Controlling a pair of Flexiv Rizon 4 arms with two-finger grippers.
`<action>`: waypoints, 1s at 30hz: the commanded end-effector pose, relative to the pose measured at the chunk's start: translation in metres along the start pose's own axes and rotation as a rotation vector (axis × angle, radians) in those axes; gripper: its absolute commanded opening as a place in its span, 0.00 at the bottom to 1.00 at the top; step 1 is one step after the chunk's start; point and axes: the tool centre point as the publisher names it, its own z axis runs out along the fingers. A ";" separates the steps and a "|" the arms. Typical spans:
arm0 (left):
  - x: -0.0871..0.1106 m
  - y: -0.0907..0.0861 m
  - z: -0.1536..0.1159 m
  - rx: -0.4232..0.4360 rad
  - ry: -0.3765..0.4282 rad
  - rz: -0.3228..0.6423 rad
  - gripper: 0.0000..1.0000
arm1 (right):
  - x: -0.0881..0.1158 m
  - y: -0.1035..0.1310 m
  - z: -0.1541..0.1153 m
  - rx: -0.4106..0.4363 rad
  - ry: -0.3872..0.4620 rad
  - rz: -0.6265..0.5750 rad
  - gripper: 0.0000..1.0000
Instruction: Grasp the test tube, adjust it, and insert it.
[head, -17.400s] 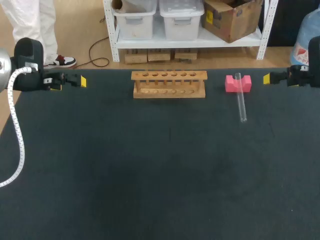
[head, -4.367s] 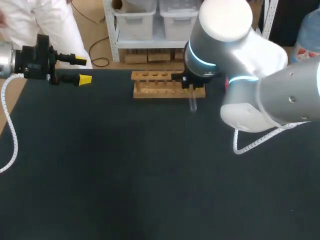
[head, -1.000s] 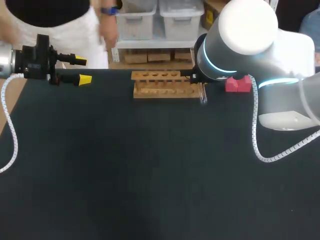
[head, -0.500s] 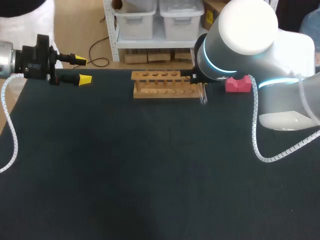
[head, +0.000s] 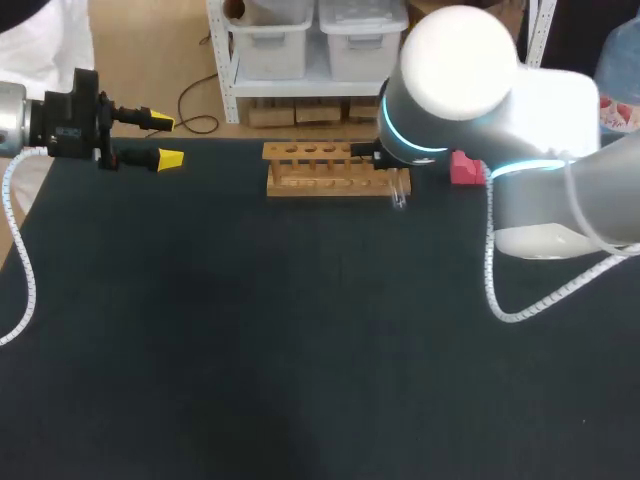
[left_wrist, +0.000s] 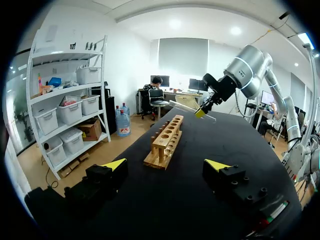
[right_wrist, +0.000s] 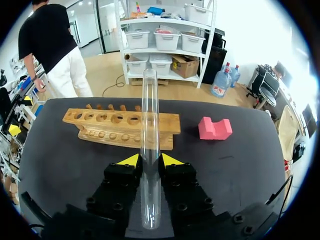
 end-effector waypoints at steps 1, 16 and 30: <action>0.001 0.000 0.000 -0.001 -0.005 0.004 1.00 | -0.007 0.009 0.015 0.007 0.014 -0.002 0.00; 0.001 0.000 0.000 -0.001 -0.005 0.004 1.00 | -0.008 0.018 0.035 0.012 0.054 -0.015 0.00; 0.001 0.000 0.000 -0.001 -0.005 0.004 1.00 | -0.006 0.019 0.044 0.011 0.084 -0.018 0.00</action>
